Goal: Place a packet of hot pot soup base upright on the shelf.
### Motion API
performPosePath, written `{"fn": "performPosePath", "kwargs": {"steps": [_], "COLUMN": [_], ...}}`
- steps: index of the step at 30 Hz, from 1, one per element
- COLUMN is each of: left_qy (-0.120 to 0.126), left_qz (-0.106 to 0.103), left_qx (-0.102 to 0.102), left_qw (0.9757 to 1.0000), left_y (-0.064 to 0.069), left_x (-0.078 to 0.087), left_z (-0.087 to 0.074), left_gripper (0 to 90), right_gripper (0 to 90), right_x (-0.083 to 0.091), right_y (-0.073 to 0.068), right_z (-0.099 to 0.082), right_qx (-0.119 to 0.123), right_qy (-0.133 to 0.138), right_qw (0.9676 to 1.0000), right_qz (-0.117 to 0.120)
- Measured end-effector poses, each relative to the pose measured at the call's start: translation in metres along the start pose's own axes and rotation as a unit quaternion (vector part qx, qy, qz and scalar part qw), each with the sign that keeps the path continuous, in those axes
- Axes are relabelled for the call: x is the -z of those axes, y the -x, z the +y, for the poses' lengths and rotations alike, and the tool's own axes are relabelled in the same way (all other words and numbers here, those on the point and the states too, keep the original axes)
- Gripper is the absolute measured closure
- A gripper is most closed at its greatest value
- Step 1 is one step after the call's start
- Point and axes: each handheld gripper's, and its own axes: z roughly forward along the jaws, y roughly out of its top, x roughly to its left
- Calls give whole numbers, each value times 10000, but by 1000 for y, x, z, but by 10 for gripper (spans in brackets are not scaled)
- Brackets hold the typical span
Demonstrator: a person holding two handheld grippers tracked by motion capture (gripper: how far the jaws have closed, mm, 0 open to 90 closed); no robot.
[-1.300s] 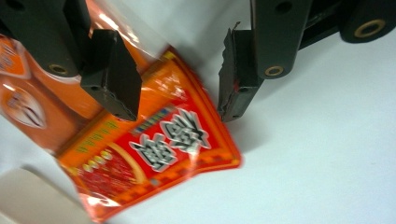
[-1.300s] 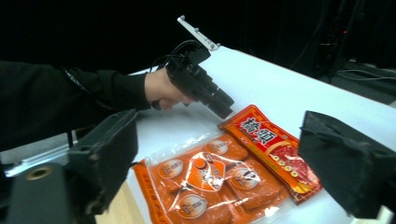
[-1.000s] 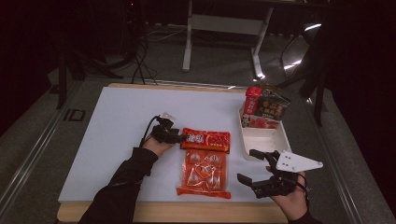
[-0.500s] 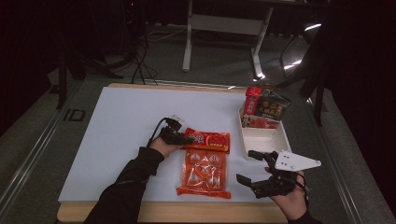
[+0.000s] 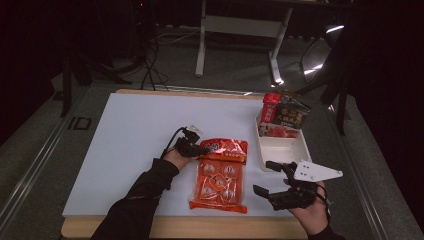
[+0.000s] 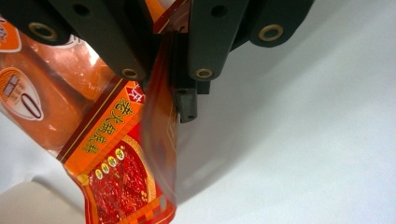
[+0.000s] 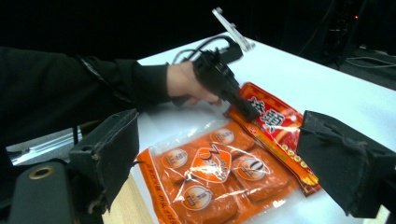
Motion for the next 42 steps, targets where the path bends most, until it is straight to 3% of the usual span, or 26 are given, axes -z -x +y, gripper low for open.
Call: {"fn": "performPosePath", "kwargs": {"steps": [8,14,15,20,25,32,37,42], "left_qy": [343,495,574,728,912,1017,1198,1260], "left_qz": [-87,-155,-131,-212,-418,-511,-724,-869], "left_qx": [-48,-195,-319,-347,-421,-679,-884,-985], "left_qw": [9994,9985,9978,9965,9941,9912,9862,9833], "left_y": [11,22,29,38,52,67,80,87], "left_x": [25,43,51,63,78,91,101,106], "left_z": [8,16,18,20,25,29,28,28], "left_gripper": [896,897,897,897,898,899,899,899], "right_gripper": [143,142,141,142,145,145,144,138], "right_x": [1,1,1,2,5,12,11,3], "right_y": [4,3,3,1,1,10,15,22], "right_z": [0,1,1,2,4,5,4,1], "right_qx": [-94,-38,-23,-21,-38,-134,-192,-281], "right_qy": [-5,-110,-127,-167,-117,-13,7,-58], "right_qw": [9999,9996,9996,9995,9992,9982,9974,9967], "right_qz": [-115,-238,-255,-274,-390,-585,-695,-754]}}
